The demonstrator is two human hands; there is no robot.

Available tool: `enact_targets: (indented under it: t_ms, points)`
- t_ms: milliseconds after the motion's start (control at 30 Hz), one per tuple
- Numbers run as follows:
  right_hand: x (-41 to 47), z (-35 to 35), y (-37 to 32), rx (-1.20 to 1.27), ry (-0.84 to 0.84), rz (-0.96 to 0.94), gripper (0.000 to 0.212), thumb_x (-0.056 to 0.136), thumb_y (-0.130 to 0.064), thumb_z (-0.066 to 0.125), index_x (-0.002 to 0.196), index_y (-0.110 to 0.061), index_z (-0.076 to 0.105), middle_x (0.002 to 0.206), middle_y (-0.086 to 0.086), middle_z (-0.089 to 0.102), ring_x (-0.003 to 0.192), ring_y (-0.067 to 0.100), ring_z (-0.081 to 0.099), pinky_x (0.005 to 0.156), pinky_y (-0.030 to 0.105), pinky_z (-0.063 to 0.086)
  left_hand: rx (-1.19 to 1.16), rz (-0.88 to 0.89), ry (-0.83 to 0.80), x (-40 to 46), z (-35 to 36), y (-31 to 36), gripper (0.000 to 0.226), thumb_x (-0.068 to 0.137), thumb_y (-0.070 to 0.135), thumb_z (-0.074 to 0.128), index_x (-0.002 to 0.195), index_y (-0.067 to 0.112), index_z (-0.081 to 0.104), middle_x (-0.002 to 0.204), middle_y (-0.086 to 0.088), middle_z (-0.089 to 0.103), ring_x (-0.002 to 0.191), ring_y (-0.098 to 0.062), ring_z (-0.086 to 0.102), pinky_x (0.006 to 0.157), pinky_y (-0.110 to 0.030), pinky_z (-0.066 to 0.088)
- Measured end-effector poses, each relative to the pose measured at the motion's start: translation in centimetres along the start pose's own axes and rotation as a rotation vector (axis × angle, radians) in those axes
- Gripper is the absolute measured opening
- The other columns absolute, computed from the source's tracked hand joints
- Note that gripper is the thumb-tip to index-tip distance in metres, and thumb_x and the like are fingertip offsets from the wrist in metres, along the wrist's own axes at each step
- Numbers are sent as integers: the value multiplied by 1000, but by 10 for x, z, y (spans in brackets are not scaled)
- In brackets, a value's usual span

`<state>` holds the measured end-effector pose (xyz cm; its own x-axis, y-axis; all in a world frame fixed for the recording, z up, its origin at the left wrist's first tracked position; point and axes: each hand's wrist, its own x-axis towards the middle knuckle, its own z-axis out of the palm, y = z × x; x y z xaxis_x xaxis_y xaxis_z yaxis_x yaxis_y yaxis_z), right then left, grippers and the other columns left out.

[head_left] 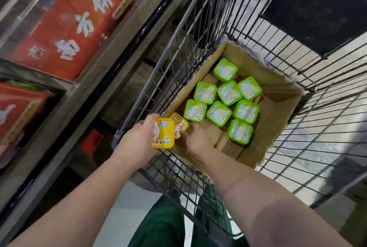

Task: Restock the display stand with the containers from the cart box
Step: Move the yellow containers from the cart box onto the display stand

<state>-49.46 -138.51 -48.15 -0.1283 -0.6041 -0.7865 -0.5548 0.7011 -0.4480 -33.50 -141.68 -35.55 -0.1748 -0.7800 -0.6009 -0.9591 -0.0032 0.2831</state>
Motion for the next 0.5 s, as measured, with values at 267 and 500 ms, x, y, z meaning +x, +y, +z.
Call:
enact_targets:
  t_ms: [267, 500]
  points:
    - [22, 12, 1, 281, 32, 132, 35, 92, -24, 60, 125, -15, 53, 124, 8, 63, 113, 28, 59, 95, 33, 45, -10, 7, 35, 5, -1, 0, 83, 75, 21, 75, 141, 26, 26, 115, -8, 58, 102, -29, 61, 82, -33, 46]
    - [20, 20, 15, 310, 88, 130, 37, 86, -37, 65, 118, -21, 54, 112, 1, 68, 104, 24, 63, 94, 43, 50, -21, 24, 35, 2, -3, 1, 81, 72, 20, 75, 137, 25, 27, 96, -1, 50, 101, -30, 61, 80, -32, 46]
